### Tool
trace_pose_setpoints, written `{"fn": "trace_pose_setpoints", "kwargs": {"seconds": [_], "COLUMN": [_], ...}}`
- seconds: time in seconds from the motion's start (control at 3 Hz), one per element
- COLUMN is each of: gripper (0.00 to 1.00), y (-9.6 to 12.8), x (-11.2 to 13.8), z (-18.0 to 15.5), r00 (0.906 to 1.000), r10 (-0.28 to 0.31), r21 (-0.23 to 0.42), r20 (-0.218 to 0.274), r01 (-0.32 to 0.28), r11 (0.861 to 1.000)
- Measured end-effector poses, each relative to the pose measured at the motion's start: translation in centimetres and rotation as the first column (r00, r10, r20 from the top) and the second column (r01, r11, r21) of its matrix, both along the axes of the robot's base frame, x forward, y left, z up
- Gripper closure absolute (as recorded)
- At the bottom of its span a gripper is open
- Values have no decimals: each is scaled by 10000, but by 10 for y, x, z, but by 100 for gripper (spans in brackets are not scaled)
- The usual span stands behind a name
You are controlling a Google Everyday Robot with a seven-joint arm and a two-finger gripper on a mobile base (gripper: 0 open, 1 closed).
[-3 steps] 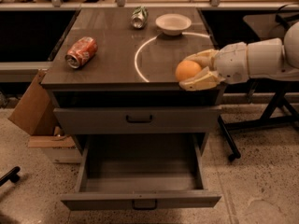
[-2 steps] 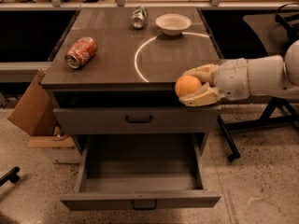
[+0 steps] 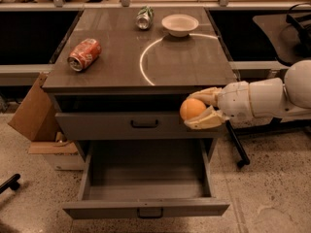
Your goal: Place orange into middle drawer
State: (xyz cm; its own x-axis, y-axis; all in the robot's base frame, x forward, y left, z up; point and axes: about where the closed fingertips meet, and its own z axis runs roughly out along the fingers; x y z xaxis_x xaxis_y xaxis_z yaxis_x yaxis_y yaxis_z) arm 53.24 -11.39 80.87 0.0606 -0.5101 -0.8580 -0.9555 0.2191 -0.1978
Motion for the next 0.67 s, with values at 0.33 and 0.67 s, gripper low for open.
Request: {"fn": "trace_pose_setpoints", "kwargs": {"seconds": [0.33,0.67], "gripper": [100,100], "y": [2,4], "x": [-5,-18], "z": [-43,-88], "r00": [9988,9964], "r10": [-17,-103], "r21": [163,309], "r20": [-490,-840], "r01": [25,129], "r11": [9999,9994]}}
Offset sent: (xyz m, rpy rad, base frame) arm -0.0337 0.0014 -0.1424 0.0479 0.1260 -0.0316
